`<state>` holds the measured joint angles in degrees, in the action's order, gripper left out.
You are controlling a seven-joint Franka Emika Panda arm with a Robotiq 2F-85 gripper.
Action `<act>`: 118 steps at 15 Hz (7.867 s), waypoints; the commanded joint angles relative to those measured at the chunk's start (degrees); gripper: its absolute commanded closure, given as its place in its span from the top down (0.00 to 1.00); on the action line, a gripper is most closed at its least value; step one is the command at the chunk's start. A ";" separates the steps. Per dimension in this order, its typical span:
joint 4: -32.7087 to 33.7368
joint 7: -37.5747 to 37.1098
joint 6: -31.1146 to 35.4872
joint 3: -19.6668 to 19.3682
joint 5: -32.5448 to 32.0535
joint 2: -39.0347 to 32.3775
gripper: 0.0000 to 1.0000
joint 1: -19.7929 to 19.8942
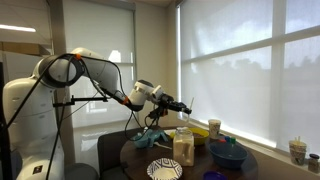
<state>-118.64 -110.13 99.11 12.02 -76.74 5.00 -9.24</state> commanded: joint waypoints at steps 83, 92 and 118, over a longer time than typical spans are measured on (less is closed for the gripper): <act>-20.52 47.51 32.36 -1.59 69.79 12.69 0.81 6.85; -20.48 48.57 32.94 -1.60 70.87 12.30 0.81 6.92; -7.97 68.35 31.31 -8.73 74.10 13.26 0.47 13.95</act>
<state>-128.28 -44.22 128.99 3.84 -3.87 21.12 4.52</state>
